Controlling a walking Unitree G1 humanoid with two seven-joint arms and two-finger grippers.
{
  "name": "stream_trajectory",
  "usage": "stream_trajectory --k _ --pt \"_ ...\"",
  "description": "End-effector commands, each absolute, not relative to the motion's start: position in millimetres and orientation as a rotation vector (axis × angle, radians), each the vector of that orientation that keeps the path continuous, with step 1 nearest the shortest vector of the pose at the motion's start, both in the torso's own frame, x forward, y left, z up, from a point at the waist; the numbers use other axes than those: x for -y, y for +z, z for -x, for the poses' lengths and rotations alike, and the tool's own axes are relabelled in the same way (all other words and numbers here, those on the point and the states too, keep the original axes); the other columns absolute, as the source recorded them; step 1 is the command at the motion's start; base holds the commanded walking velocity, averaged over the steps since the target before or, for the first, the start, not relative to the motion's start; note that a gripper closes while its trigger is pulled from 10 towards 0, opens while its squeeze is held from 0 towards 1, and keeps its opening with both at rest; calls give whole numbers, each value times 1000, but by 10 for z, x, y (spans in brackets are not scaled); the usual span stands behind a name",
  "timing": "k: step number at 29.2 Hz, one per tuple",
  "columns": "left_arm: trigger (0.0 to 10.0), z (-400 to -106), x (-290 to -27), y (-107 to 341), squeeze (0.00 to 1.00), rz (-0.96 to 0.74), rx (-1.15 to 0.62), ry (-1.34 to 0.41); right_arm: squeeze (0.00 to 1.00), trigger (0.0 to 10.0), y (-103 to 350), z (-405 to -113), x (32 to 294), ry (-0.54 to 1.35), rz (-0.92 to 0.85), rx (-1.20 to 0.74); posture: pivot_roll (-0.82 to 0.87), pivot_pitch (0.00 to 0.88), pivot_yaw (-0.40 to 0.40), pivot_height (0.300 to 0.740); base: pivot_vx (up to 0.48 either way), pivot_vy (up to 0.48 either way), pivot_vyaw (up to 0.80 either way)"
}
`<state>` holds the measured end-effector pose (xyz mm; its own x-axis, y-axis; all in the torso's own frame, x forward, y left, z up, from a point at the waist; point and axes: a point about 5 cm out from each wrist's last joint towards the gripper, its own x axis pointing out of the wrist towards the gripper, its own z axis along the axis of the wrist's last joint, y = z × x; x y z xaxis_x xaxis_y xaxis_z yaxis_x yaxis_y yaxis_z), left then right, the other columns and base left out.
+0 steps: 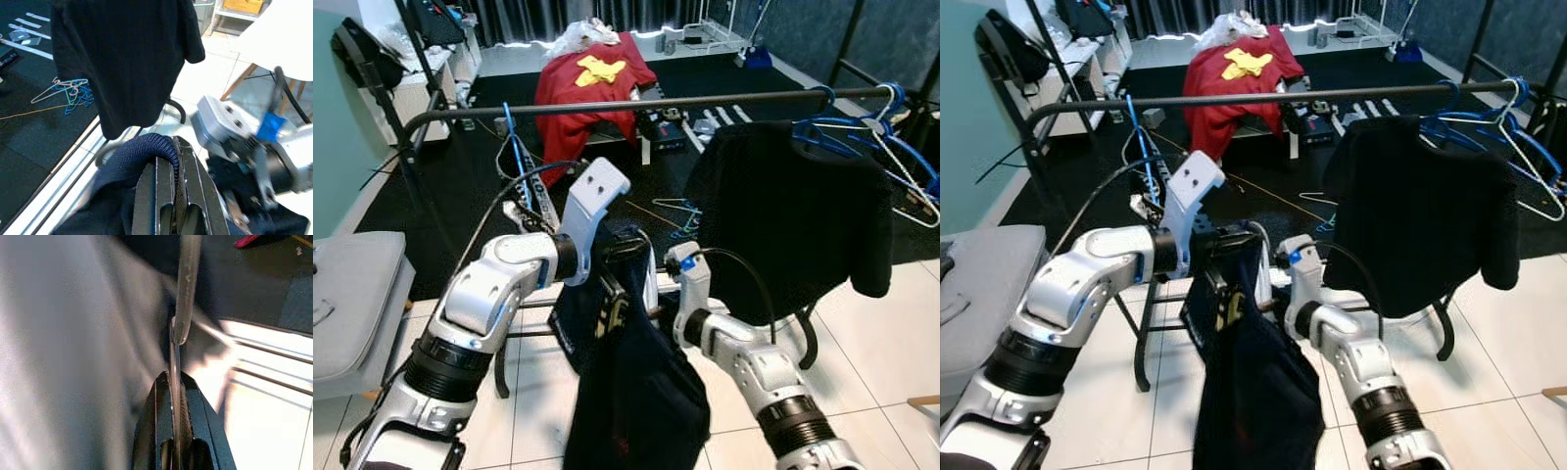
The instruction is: Hang hanger
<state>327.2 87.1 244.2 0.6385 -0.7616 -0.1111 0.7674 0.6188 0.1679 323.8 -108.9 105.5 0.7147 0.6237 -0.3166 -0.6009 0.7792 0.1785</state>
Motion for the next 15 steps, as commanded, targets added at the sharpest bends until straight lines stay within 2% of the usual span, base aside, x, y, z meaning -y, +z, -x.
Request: stream_trajectory --k 1,3,13,14,15 --pt "0 -3296 -913 2615 0 -201 57 -848 0 10000 957 -3177 1053 700 -40 -426 -68 24 56 740 0 0 0" --pt "0 -3310 -897 2621 0 -196 65 -847 0 10000 928 -3118 1055 718 -18 -451 -68 23 57 740 0 0 0" --pt "0 -3221 -914 2442 0 -246 -19 -899 0 10000 1071 -3197 1222 607 -14 -393 -66 38 59 740 0 0 0" --pt "4471 -3206 -917 2443 0 -243 -21 -903 0 10000 1094 -3221 1256 589 -10 -385 -65 40 57 740 0 0 0" --pt "4471 -3206 -917 2443 0 -243 -21 -903 0 10000 1094 -3221 1256 589 -10 -385 -65 40 57 740 0 0 0"
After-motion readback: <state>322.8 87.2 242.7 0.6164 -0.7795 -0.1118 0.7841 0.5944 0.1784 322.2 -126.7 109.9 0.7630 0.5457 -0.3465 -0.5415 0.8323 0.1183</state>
